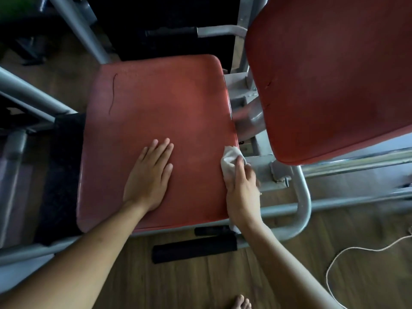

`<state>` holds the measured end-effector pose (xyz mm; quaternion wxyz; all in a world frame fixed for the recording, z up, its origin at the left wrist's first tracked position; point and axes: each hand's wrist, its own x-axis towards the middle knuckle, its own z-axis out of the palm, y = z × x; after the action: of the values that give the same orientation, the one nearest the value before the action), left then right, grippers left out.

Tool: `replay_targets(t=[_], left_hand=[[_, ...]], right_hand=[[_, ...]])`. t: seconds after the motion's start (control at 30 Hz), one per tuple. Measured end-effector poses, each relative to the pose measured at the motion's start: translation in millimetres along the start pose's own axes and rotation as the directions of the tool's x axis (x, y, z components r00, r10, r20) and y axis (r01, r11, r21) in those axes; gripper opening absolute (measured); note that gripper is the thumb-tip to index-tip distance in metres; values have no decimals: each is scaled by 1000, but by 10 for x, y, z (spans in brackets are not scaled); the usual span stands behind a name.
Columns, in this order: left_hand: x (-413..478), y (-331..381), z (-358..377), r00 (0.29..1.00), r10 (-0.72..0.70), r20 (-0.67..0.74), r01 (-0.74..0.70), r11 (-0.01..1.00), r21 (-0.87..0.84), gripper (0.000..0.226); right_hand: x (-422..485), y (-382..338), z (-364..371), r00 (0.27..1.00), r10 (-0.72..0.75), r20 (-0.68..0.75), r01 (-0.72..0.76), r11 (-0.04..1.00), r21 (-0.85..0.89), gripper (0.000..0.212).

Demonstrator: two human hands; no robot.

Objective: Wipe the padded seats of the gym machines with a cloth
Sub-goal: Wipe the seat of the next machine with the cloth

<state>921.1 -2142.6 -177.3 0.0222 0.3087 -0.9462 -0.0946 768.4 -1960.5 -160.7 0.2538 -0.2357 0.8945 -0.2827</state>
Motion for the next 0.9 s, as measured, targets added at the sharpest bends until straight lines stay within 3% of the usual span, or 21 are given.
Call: replay_targets(t=[0.23,0.47,0.73,0.9], left_hand=[[-14,9,-14,999,2,-42,-4,999,-44,52],[-15,-9,17,999,-10,-37,8,999,-53,53],[-16,-29,21,996,12,-84,-18,997,-73,50],[-14,-20,13,997,2,-74,-7,998,-67,52]], right_hand=[[663,-149,-66,998,-57,15,57,998,-17,55],[8,122,-241,988,-98,119,92,994,58,58],[621,-143,-161,997,-47,62,45,999,27,57],[133,47,-213,992,-90,84,87,996,34,55]])
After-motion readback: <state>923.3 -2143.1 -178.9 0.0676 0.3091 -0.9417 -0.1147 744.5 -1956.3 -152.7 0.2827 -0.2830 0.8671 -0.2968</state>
